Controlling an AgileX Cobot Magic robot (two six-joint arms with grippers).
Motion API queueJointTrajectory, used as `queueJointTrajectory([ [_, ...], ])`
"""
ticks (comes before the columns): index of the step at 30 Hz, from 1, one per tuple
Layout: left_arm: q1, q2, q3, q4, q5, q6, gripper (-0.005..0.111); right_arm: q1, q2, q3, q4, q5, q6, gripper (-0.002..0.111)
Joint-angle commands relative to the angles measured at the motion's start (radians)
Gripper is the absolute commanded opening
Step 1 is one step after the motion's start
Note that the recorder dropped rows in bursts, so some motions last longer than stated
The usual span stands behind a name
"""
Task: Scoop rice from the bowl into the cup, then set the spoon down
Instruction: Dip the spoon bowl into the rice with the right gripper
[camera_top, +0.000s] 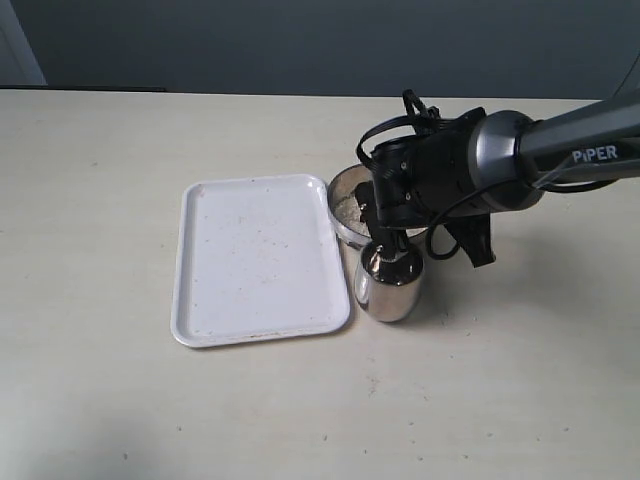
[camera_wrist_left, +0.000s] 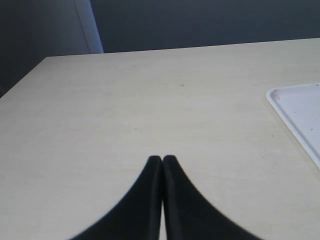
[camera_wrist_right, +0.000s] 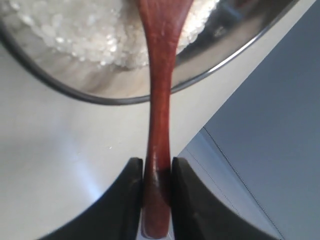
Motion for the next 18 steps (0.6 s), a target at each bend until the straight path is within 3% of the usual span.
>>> queueJointTrajectory([
  [1,-0.002,0.001,-0.008,0.000,-0.014,-0.006,0.001,-0.003,-0.004,-0.002,0.020,-0.004,0.022,-0.001],
  [18,-0.002,0.001,-0.008,0.000,-0.014,-0.006,0.001,-0.003,-0.033,-0.004,0.202,0.002,0.203,-0.001],
])
